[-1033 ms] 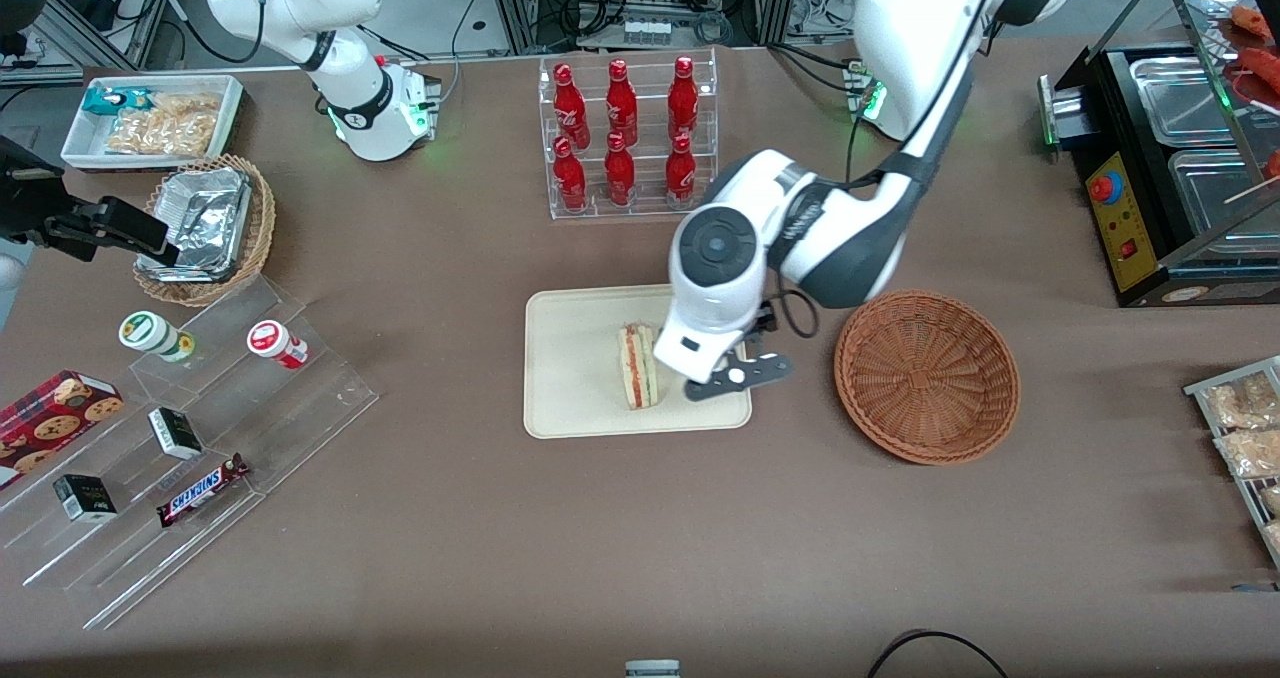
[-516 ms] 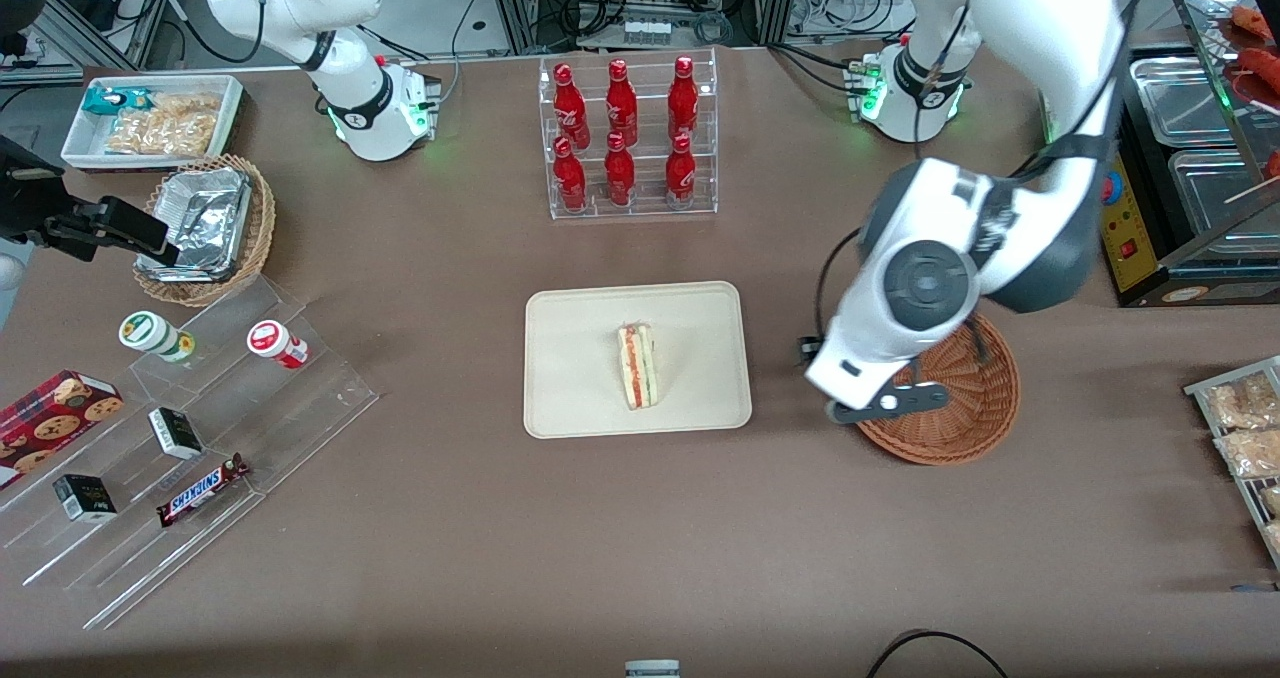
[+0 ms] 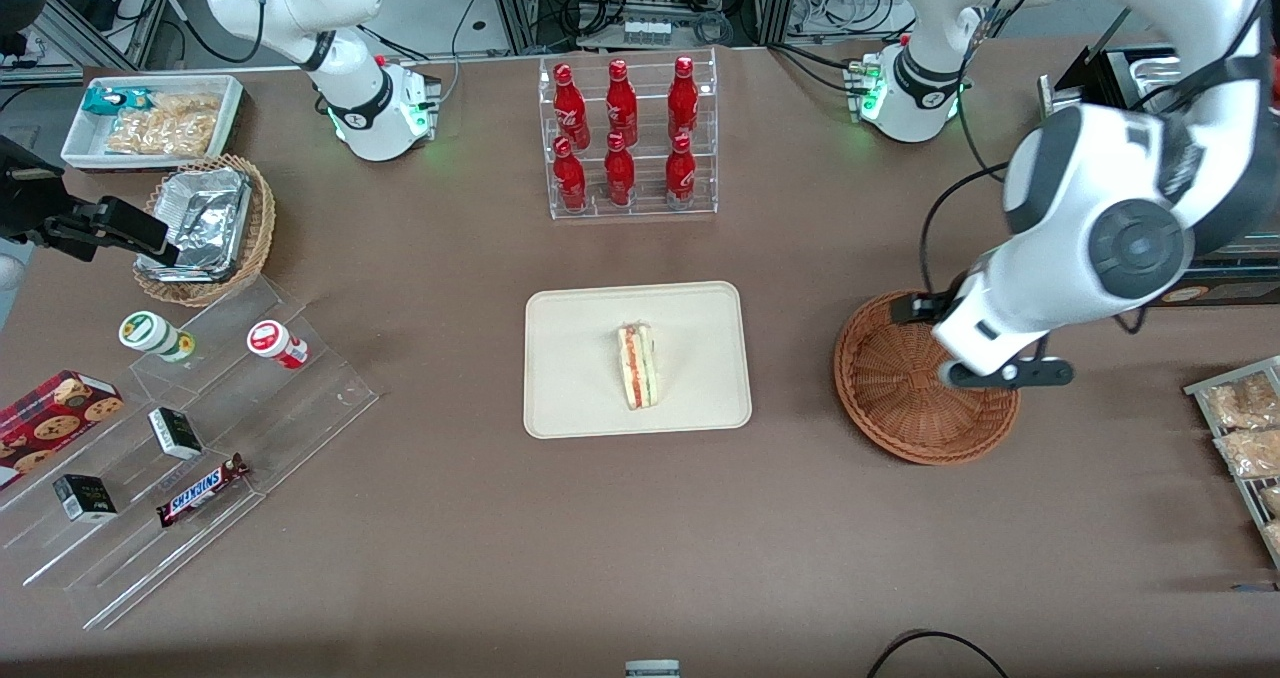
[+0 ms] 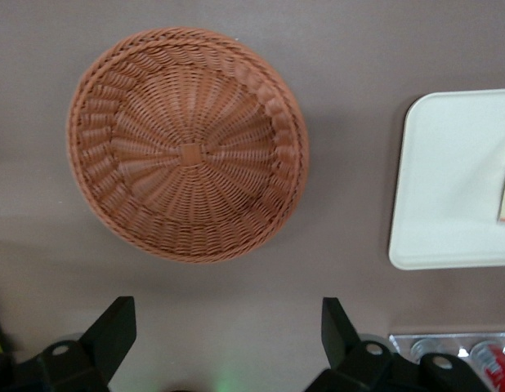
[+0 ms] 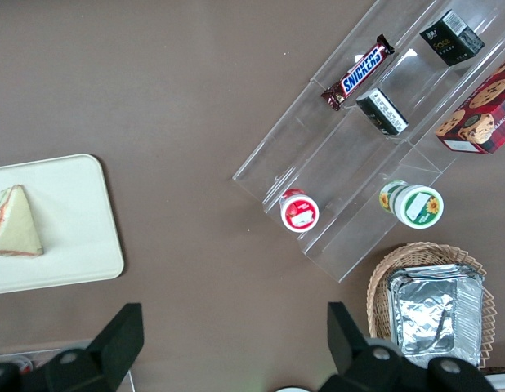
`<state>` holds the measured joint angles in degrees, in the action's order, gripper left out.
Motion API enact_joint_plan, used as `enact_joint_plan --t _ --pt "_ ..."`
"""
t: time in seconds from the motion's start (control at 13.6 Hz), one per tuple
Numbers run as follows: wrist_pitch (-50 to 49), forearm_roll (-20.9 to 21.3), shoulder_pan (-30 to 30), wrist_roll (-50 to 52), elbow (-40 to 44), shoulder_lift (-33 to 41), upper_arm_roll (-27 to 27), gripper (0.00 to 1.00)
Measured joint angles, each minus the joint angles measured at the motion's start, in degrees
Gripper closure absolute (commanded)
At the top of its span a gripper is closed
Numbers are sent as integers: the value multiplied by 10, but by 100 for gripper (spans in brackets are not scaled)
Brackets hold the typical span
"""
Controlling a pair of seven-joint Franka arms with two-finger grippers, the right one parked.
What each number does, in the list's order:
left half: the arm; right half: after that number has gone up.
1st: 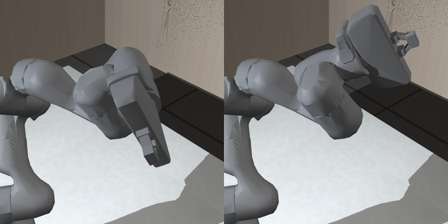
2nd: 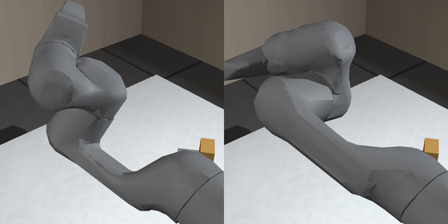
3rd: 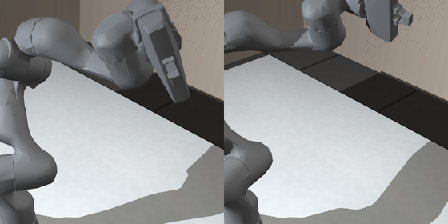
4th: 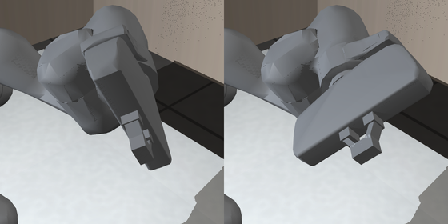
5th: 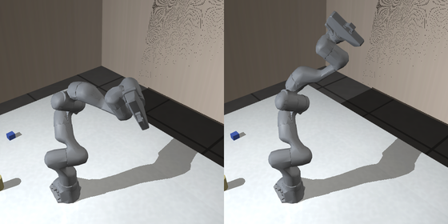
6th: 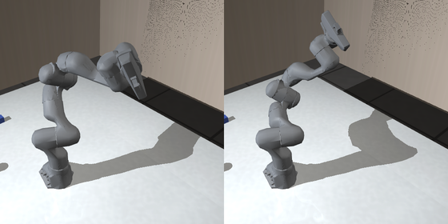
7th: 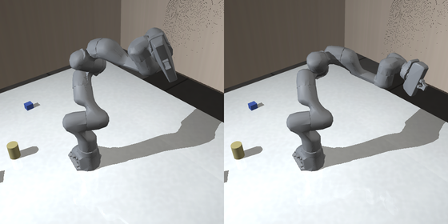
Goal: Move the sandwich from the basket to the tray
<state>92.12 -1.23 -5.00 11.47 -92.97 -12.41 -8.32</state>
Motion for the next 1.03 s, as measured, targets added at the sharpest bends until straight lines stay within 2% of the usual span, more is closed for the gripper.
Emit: enact_joint_plan --t 0.44,0.66,1.03 --pt "-57 6 61 -127 -20 87 1 0" --pt "-62 46 67 -138 -21 121 1 0" --pt "-68 51 68 -138 -21 146 21 0"
